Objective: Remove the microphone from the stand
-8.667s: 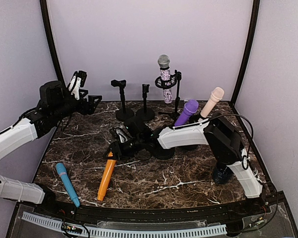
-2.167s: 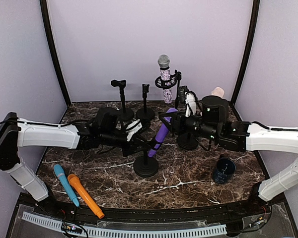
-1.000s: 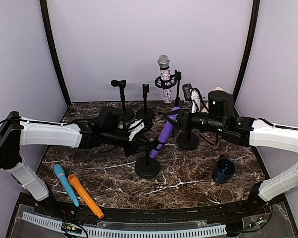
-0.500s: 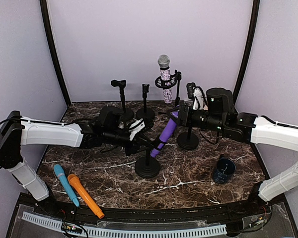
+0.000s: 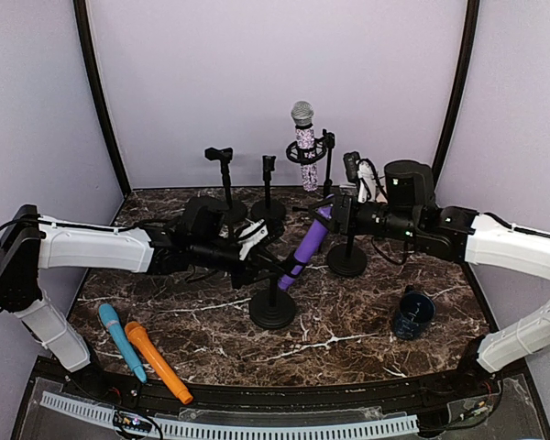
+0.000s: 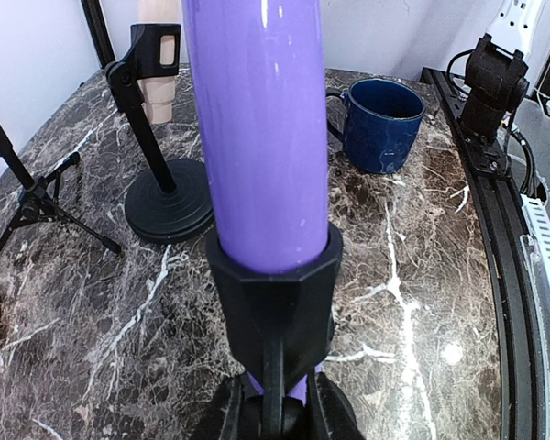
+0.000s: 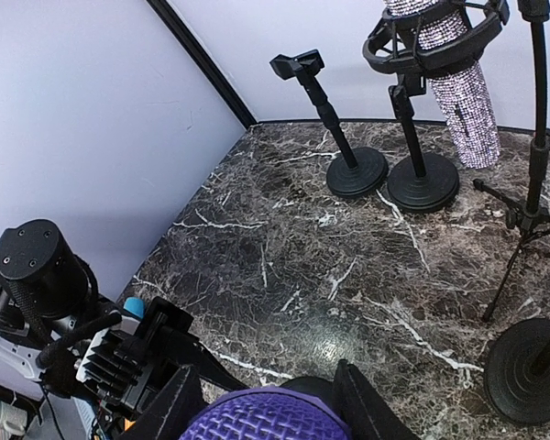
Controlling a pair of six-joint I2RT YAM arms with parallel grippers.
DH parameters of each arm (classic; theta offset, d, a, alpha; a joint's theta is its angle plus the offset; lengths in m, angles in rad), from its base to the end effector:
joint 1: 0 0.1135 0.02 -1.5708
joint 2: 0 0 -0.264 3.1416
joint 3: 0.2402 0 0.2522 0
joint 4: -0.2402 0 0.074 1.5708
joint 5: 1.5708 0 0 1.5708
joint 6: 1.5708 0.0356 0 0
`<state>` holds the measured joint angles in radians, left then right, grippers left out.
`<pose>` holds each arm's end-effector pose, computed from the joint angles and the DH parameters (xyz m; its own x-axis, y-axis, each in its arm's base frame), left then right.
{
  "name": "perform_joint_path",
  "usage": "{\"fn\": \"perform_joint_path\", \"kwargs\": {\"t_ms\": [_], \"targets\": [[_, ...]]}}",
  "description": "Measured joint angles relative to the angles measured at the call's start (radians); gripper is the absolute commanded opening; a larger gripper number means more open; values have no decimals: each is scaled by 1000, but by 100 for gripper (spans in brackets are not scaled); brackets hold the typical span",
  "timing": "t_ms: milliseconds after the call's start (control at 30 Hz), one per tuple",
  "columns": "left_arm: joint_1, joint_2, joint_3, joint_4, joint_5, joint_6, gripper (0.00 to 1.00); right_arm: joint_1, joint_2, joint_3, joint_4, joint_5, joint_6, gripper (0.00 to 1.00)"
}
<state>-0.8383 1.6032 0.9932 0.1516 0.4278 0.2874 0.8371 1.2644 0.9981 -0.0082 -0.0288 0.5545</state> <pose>0.2292 -0.2769 0.2391 -0.0215 0.4096 -0.9120 0.9712 0.2250 0.0781 0.1988 0.2220 0.3289 -0.5550 0.1704 -0.8142 -0.5514 0.6576 0.5134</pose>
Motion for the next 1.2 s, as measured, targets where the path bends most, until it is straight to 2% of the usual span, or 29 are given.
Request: {"fn": "perform_joint_path", "kwargs": {"t_ms": [333,500,867,1200], "targets": [[-5,0,0,-8,17,6,0,-36,-30,-24,15,-177,-100,25],[-6,0,0,-12,23,7,0,-41,-31,-24,21,-211,-128,25],[-6,0,0,-11,21,8,0,-39,-36,-27,16,-163,-96,23],[-6,0,0,-8,13,8,0,-32,-26,38,-92,-65,-3,22]]}}
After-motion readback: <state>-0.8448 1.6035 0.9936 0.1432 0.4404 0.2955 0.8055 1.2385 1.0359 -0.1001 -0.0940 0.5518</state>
